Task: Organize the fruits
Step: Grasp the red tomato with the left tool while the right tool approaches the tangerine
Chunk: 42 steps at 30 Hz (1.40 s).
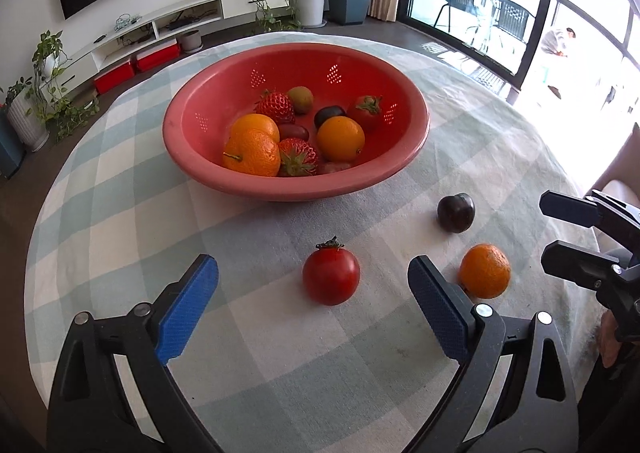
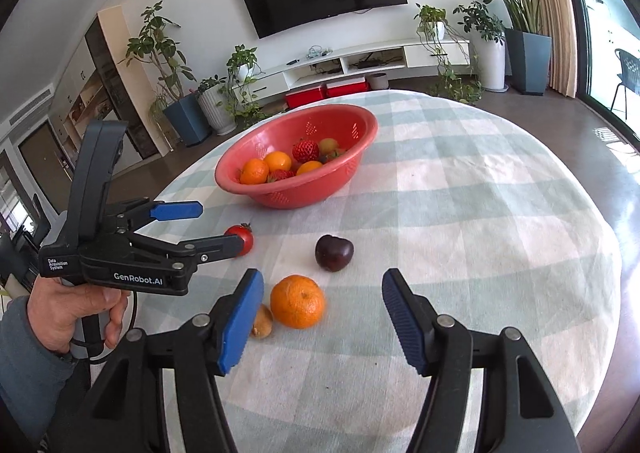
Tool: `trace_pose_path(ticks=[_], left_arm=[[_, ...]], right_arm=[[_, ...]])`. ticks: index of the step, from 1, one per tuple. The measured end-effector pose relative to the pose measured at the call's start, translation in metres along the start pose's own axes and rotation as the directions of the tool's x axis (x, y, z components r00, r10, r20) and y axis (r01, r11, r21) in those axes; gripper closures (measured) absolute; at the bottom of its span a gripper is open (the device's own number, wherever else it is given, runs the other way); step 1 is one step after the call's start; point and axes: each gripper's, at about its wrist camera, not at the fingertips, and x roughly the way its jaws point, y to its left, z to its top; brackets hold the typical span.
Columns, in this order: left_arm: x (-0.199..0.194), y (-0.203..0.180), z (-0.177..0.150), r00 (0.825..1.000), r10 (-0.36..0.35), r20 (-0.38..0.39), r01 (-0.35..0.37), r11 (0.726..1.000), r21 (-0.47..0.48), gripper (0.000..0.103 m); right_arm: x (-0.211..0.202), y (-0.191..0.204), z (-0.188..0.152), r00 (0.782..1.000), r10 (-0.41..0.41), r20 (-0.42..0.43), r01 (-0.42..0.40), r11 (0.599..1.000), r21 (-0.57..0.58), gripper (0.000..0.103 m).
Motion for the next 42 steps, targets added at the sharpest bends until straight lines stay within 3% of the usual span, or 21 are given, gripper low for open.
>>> trace_pose_path(ticks=[4, 7, 9, 18, 27, 42], left_arm=[[0.012, 0.006, 0.0, 1.0, -0.012, -0.019, 0.012, 1.0, -0.019, 0.014], [0.019, 0.009, -0.001, 0.999, -0.024, -0.03, 0.024, 0.999, -0.025, 0.028], [0.024, 0.009, -0.002, 0.998, -0.033, -0.044, 0.033, 0.999, -0.019, 0.044], [0.028, 0.009, -0.003, 0.998, -0.055, -0.028, 0.054, 0.998, -0.013, 0.063], [0.024, 0.008, -0.005, 0.998, -0.066, -0.016, 0.066, 0.998, -0.019, 0.07], [0.002, 0.019, -0.01, 0.994, -0.104, 0.043, 0.107, 0.991, -0.075, 0.07]], right_arm=[[0.005, -0.004, -0.005, 1.0, 0.005, -0.011, -0.004, 1.0, 0.013, 0.037], [0.007, -0.003, -0.008, 1.0, 0.003, -0.021, -0.003, 1.0, 0.012, 0.038], [0.007, -0.001, -0.009, 1.0, -0.001, -0.021, 0.001, 1.0, 0.0, 0.038], [0.009, -0.001, -0.012, 0.999, -0.014, -0.032, 0.014, 1.0, 0.001, 0.04], [0.014, 0.003, -0.015, 0.997, -0.023, -0.073, 0.021, 0.999, -0.027, 0.045], [0.03, 0.019, -0.008, 0.987, -0.052, -0.153, 0.039, 0.995, -0.089, 0.046]])
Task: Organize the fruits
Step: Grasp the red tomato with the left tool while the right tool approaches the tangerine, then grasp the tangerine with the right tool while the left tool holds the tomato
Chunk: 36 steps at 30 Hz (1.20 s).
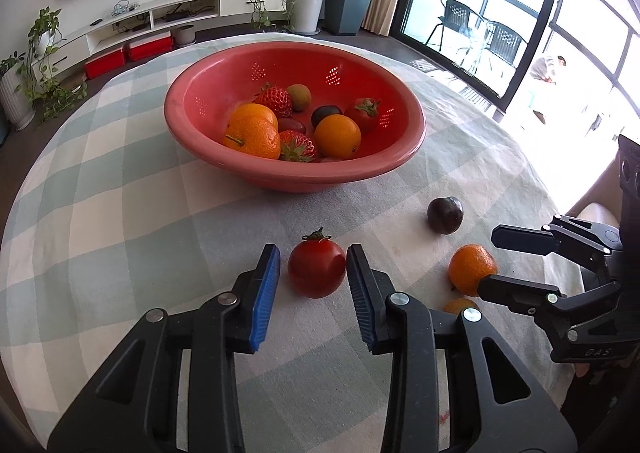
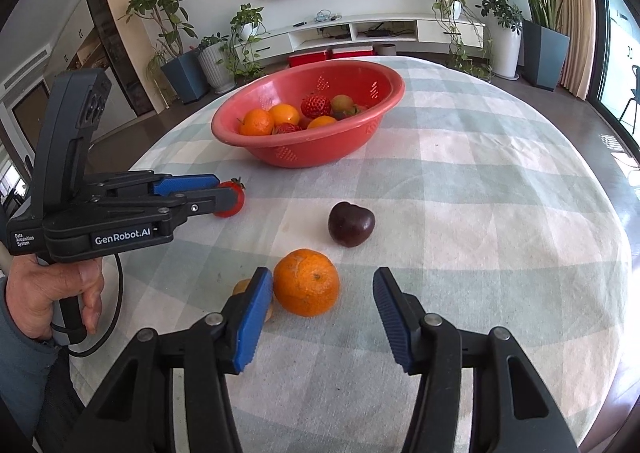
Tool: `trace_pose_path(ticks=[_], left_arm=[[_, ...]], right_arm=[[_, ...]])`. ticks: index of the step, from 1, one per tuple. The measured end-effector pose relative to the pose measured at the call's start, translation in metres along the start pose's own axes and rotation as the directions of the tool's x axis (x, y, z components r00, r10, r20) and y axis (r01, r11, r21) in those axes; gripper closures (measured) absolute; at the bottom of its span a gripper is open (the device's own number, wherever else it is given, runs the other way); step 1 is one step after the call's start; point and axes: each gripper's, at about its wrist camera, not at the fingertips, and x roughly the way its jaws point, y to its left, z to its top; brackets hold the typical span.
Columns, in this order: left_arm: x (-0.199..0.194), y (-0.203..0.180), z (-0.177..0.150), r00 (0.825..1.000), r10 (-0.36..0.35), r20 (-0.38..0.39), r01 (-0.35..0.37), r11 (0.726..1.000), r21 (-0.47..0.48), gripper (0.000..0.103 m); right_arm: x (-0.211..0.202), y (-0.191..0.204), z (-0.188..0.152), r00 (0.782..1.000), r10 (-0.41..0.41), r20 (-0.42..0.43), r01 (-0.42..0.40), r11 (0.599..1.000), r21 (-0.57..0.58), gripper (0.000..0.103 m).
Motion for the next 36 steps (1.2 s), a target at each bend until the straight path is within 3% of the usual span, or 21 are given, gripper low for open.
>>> trace_pose_path(ticks=[7, 10, 20, 36], left_arm=[[0.006, -0.003, -0.004, 0.999, -0.041, -0.033, 0.041, 0.999, 0.007, 0.068], [0.014, -0.008, -0.007, 0.999, 0.003, -0.053, -0.001, 0.999, 0.036, 0.068], [0.02, -0.015, -0.005, 0.998, 0.015, -0.058, -0.012, 0.998, 0.063, 0.073], [-0.001, 0.003, -0.002, 1.0, -0.015, 0.012, 0.015, 1.0, -0.02, 0.073]], right_arm=[[0.003, 0.001, -0.001, 1.0, -0.002, -0.016, 0.002, 1.0, -0.006, 0.046], [0.003, 0.002, -0.001, 1.0, -0.003, -0.015, 0.003, 1.0, -0.007, 0.046], [-0.006, -0.005, 0.001, 1.0, -0.005, -0.006, 0.005, 1.0, 0.012, 0.046], [0.012, 0.004, 0.013, 0.997, 0.012, -0.076, -0.015, 0.999, -0.037, 0.048]])
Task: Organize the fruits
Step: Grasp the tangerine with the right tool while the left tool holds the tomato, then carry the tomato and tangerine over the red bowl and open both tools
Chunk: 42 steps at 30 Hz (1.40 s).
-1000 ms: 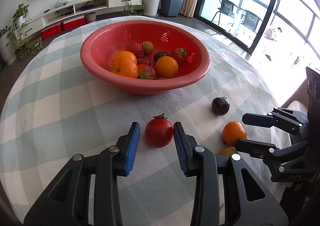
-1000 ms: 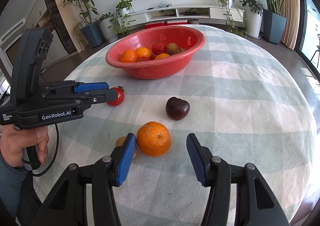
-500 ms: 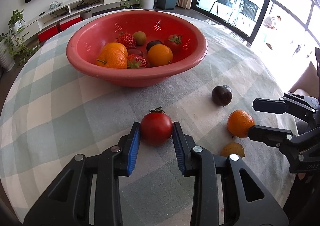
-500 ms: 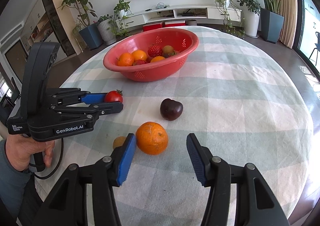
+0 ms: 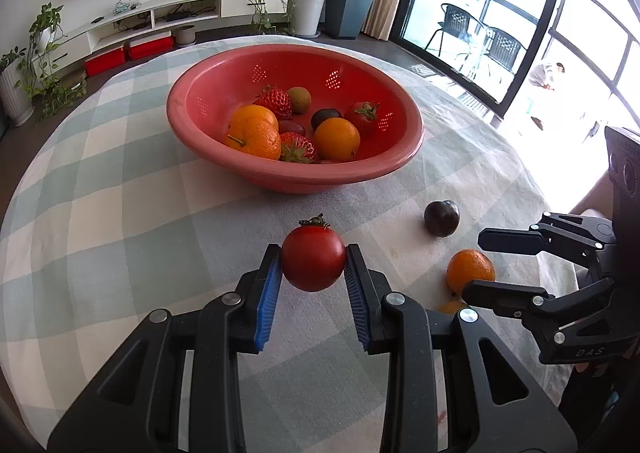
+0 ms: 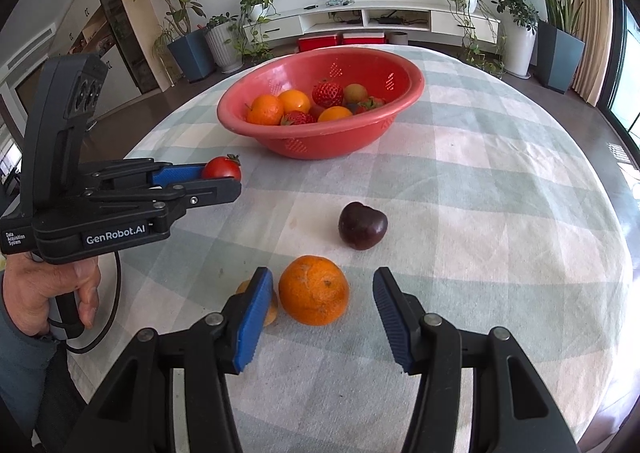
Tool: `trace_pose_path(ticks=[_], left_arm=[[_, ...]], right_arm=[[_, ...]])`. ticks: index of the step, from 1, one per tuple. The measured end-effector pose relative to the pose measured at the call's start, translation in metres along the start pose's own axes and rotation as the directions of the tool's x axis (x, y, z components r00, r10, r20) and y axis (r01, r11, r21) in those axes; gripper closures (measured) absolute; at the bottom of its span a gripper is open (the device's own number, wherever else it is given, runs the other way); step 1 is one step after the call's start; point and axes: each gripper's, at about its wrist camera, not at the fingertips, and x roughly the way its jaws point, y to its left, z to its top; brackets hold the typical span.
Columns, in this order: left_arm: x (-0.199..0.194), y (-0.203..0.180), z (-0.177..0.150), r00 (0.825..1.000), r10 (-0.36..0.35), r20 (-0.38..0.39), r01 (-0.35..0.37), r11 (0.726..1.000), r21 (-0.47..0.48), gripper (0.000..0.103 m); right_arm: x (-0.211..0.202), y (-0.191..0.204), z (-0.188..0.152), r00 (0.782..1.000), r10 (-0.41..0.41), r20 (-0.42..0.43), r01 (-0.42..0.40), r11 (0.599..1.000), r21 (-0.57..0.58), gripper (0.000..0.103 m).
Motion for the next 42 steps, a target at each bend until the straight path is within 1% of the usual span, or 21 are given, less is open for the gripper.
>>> trace_pose_path(ticks=[2, 4, 5, 6, 8, 12, 16, 20, 24, 26, 28, 32, 35, 37, 39, 41, 42], left_arm=[[-0.002, 0.0, 0.0, 1.0, -0.003, 0.005, 0.003, 1.0, -0.003, 0.073], [-0.003, 0.001, 0.0, 1.0, -0.006, 0.009, 0.006, 1.0, -0.006, 0.073], [-0.003, 0.001, 0.0, 1.0, -0.006, 0.012, 0.006, 1.0, -0.007, 0.073], [-0.004, 0.001, 0.0, 1.0, -0.007, 0.013, 0.007, 1.0, -0.008, 0.073], [-0.005, 0.001, 0.0, 1.0, -0.008, 0.017, 0.009, 1.0, -0.012, 0.073], [-0.009, 0.003, 0.001, 0.999, -0.014, 0.033, 0.015, 1.0, -0.024, 0.073], [-0.016, 0.006, 0.002, 0.997, -0.036, 0.061, 0.039, 0.998, -0.051, 0.073], [-0.032, 0.009, 0.009, 0.992, -0.049, 0.114, 0.057, 0.996, -0.073, 0.073], [-0.047, 0.009, 0.033, 0.988, -0.012, 0.155, 0.02, 0.999, -0.049, 0.073], [-0.049, 0.008, 0.047, 0.988, -0.003, 0.156, 0.009, 0.999, -0.037, 0.073], [-0.042, 0.007, 0.062, 0.99, 0.009, 0.14, -0.006, 1.0, -0.021, 0.073], [-0.018, 0.008, 0.082, 0.993, 0.013, 0.115, -0.012, 1.0, -0.013, 0.073], [-0.002, 0.005, 0.082, 0.995, 0.013, 0.103, -0.014, 1.0, 0.01, 0.073], [0.009, 0.003, 0.079, 0.996, 0.015, 0.091, -0.018, 0.999, 0.03, 0.073], [0.016, 0.005, 0.079, 0.995, 0.036, 0.097, -0.04, 0.998, 0.04, 0.074], [0.019, 0.01, 0.08, 0.995, 0.017, 0.102, -0.019, 1.0, 0.021, 0.074], [0.021, 0.01, 0.081, 0.995, 0.019, 0.103, -0.021, 1.0, 0.017, 0.074]], right_arm=[[0.004, -0.002, -0.001, 1.0, 0.012, -0.022, -0.011, 1.0, 0.008, 0.052], [0.007, -0.002, -0.002, 0.999, 0.027, -0.032, -0.026, 1.0, 0.015, 0.053], [0.008, -0.002, -0.002, 0.999, 0.027, -0.041, -0.026, 1.0, 0.012, 0.057], [0.009, -0.001, -0.003, 0.999, 0.03, -0.045, -0.03, 1.0, 0.006, 0.06], [0.009, 0.0, -0.003, 0.999, 0.032, -0.044, -0.032, 1.0, 0.002, 0.062], [0.007, 0.0, -0.003, 0.998, 0.048, -0.035, -0.047, 0.999, 0.018, 0.063], [-0.007, 0.0, 0.003, 0.999, 0.048, 0.006, -0.048, 0.999, 0.02, 0.063], [-0.026, -0.005, 0.023, 0.996, 0.049, 0.073, -0.051, 0.998, 0.022, 0.063], [-0.035, -0.014, 0.055, 0.992, 0.035, 0.12, -0.038, 0.999, 0.022, 0.063], [-0.037, -0.014, 0.073, 0.988, 0.032, 0.15, -0.033, 0.999, 0.005, 0.063], [-0.033, -0.009, 0.091, 0.986, 0.023, 0.164, -0.018, 0.999, -0.036, 0.063], [-0.008, -0.002, 0.117, 0.99, -0.018, 0.138, 0.032, 0.994, -0.101, 0.063], [0.015, 0.0, 0.125, 0.992, -0.067, 0.108, 0.082, 0.986, -0.145, 0.063], [0.028, 0.002, 0.128, 0.992, -0.083, 0.094, 0.098, 0.98, -0.171, 0.063], [0.036, 0.001, 0.13, 0.991, -0.097, 0.093, 0.113, 0.976, -0.188, 0.063], [0.043, -0.003, 0.132, 0.991, -0.102, 0.082, 0.115, 0.976, -0.185, 0.063], [0.047, -0.006, 0.133, 0.992, -0.106, 0.074, 0.118, 0.976, -0.184, 0.063]])
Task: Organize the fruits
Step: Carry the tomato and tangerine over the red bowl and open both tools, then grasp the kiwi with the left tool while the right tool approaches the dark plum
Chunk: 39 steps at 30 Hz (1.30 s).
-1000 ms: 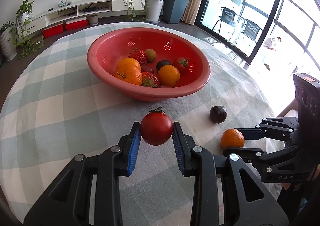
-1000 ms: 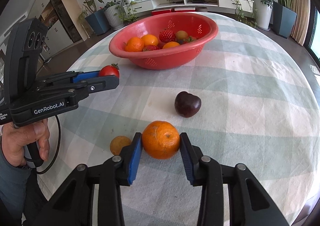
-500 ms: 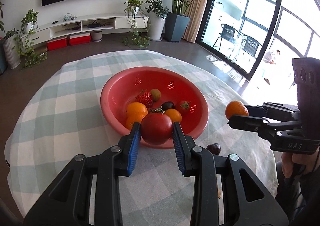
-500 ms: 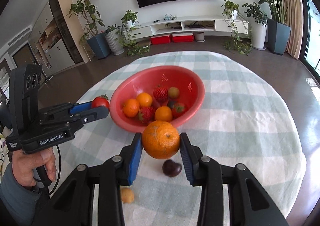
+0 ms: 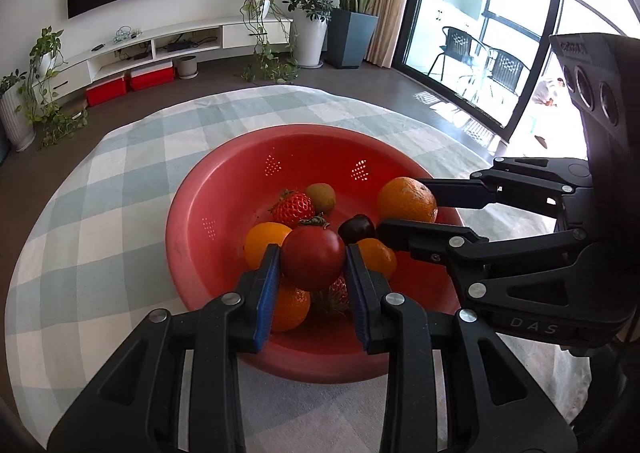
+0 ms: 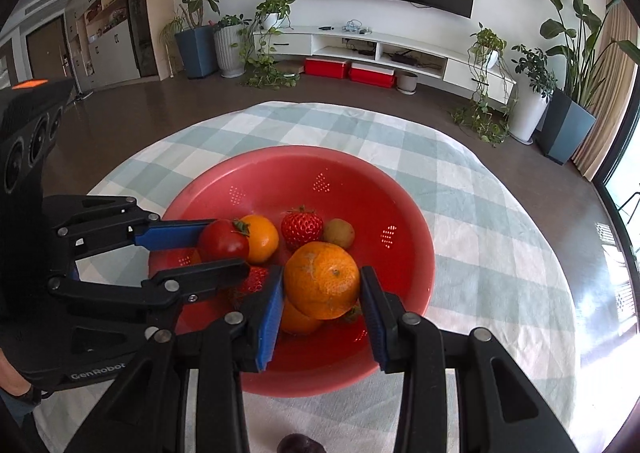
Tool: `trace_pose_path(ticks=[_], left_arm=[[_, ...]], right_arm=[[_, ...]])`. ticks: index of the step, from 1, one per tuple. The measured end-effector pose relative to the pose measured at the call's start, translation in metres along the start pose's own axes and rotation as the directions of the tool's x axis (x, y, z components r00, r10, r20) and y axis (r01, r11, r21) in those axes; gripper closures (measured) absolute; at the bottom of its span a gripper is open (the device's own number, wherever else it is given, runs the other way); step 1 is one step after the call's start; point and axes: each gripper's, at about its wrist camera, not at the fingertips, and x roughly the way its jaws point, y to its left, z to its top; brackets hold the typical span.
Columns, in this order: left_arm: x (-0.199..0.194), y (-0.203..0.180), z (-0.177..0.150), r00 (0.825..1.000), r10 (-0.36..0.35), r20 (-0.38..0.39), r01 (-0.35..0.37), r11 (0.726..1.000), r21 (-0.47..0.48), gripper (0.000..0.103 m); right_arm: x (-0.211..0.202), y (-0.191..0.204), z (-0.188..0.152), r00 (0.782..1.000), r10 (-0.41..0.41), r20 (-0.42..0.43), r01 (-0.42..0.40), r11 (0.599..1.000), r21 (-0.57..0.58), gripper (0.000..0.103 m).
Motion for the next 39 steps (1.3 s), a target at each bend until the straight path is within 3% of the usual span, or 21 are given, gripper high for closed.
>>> trace_pose_path(ticks=[16, 19, 21, 27, 31, 34, 36, 39], left_arm=[[0.005, 0.001, -0.002, 1.0, 0.0, 0.009, 0.0, 1.0, 0.006, 0.07], [0.004, 0.001, -0.001, 1.0, -0.001, 0.016, 0.001, 1.0, 0.012, 0.06], [0.004, 0.0, -0.001, 1.0, 0.018, 0.012, -0.018, 1.0, 0.018, 0.042], [-0.001, 0.001, -0.003, 1.0, 0.021, 0.017, -0.021, 1.0, 0.007, 0.039], [-0.013, -0.003, -0.005, 0.999, 0.024, 0.037, -0.024, 1.0, 0.004, 0.029], [-0.02, -0.01, -0.006, 0.999, 0.02, 0.04, -0.02, 1.0, 0.01, 0.028], [-0.026, -0.019, -0.007, 0.999, 0.029, 0.042, -0.03, 0.999, 0.026, 0.017], [-0.035, -0.031, -0.012, 0.998, 0.043, 0.047, -0.046, 0.998, 0.051, 0.012]], right_arm=[[0.008, 0.003, -0.003, 0.999, -0.04, -0.018, 0.039, 0.999, -0.034, 0.056], [0.001, 0.001, -0.006, 0.999, -0.053, -0.01, 0.053, 0.998, -0.032, 0.056], [-0.006, -0.001, -0.01, 0.998, -0.058, 0.001, 0.058, 0.998, -0.023, 0.056], [-0.042, -0.011, -0.028, 0.995, -0.046, 0.093, 0.041, 0.998, 0.052, 0.055], [-0.064, -0.021, -0.054, 0.987, -0.03, 0.159, 0.01, 0.992, 0.125, 0.044], [-0.068, -0.026, -0.077, 0.989, -0.006, 0.147, -0.019, 0.986, 0.167, 0.039], [-0.069, -0.029, -0.089, 0.991, 0.004, 0.135, -0.03, 0.981, 0.191, 0.036], [-0.07, -0.033, -0.105, 0.99, 0.029, 0.137, -0.063, 0.965, 0.253, 0.031]])
